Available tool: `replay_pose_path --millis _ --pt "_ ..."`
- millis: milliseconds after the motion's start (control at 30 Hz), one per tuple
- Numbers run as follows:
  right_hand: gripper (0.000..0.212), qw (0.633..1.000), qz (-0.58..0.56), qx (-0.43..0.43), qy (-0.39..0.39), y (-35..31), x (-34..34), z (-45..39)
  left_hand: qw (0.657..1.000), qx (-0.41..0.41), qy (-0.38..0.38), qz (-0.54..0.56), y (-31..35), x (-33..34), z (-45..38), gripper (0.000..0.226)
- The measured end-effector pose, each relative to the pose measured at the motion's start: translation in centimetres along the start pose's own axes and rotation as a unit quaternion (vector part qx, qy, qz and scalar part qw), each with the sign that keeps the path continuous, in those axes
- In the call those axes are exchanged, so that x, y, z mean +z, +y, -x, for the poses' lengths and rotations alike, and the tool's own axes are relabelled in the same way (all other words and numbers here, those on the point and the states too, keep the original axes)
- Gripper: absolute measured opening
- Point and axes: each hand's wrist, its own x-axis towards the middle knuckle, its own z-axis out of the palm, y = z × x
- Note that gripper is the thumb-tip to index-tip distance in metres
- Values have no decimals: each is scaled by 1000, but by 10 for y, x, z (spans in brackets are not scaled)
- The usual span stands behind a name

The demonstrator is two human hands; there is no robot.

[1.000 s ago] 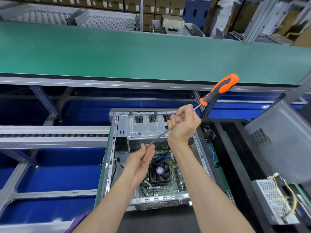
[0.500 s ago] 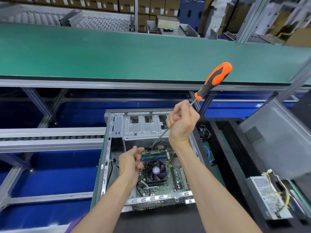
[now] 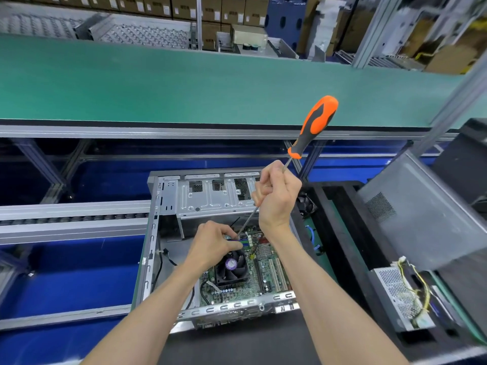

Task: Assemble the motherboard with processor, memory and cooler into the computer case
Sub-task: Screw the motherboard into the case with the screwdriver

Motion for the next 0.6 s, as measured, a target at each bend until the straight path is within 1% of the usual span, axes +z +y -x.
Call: replay_pose_path --millis 133,267,333,500,600 --pt "38 1000 -5 0 -6 -5 -3 0 999 -1 4 32 1 3 0 17" --pt "35 999 -14 10 -41 -8 -7 -3 997 -13 -8 71 5 4 2 15" --pt "36 998 -10 14 -53 -9 -9 -4 997 -12 -6 73 9 7 4 13" --pt "35 999 -5 19 -43 -12 -12 -8 995 -22 -13 96 13 12 5 13" --pt "35 999 -6 18 -39 -13 -15 -9 997 -16 -7 77 15 10 5 19"
